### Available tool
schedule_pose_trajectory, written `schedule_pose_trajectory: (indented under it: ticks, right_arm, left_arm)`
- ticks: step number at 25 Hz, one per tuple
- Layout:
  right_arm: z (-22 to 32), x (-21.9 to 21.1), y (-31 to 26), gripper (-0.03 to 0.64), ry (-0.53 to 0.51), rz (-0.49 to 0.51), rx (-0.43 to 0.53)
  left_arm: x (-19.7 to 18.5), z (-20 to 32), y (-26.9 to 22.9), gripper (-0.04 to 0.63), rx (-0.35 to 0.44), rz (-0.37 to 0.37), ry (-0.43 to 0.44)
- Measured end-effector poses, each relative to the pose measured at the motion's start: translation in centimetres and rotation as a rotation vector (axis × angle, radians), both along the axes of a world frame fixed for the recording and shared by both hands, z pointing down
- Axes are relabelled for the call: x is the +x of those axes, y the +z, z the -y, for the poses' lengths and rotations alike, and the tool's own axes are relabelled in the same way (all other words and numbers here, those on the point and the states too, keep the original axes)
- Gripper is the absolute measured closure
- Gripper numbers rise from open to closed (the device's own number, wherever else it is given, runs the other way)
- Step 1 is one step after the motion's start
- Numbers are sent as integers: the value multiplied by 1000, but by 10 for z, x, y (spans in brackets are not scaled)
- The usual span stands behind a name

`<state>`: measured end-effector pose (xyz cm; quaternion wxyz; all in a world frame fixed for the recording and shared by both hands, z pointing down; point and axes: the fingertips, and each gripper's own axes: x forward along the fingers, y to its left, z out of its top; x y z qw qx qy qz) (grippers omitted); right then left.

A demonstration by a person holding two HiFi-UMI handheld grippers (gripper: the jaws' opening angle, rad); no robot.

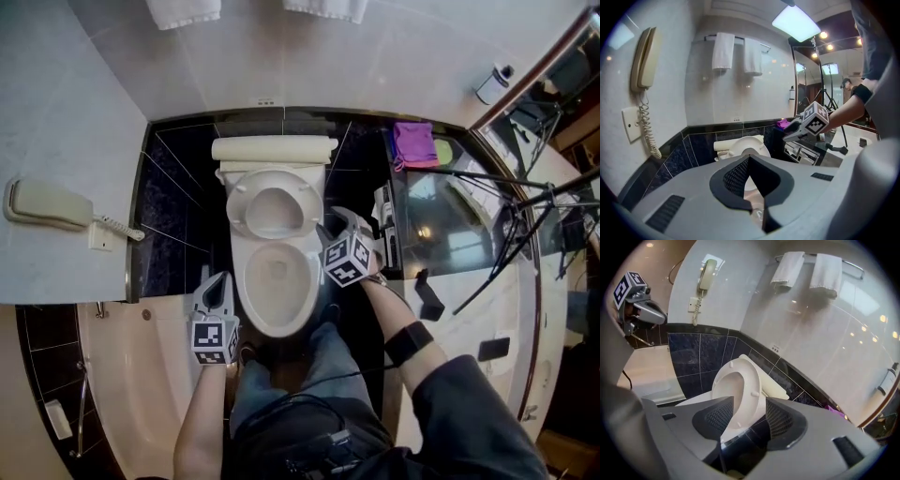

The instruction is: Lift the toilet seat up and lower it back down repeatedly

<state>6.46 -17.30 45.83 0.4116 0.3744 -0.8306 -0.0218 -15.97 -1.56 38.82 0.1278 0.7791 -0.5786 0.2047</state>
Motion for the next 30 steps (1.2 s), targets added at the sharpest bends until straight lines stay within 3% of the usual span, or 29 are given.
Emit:
schedule_pose_trajectory:
  ticks: [9, 17, 23, 30]
  right_arm:
    - [95, -31, 52, 360, -79, -72, 36]
    - [129, -57, 91, 367, -135, -97, 45]
    - [144, -72, 96, 497, -177, -131, 95]
    - [144, -73, 97, 505, -171, -132, 108]
  left_arm:
    - [26, 48, 42, 597, -38, -17, 3]
    - [24, 56, 76, 597, -76, -17, -28]
    - [18, 56, 93, 598, -104, -35, -67]
    - [12, 53, 113, 597, -126, -31, -93]
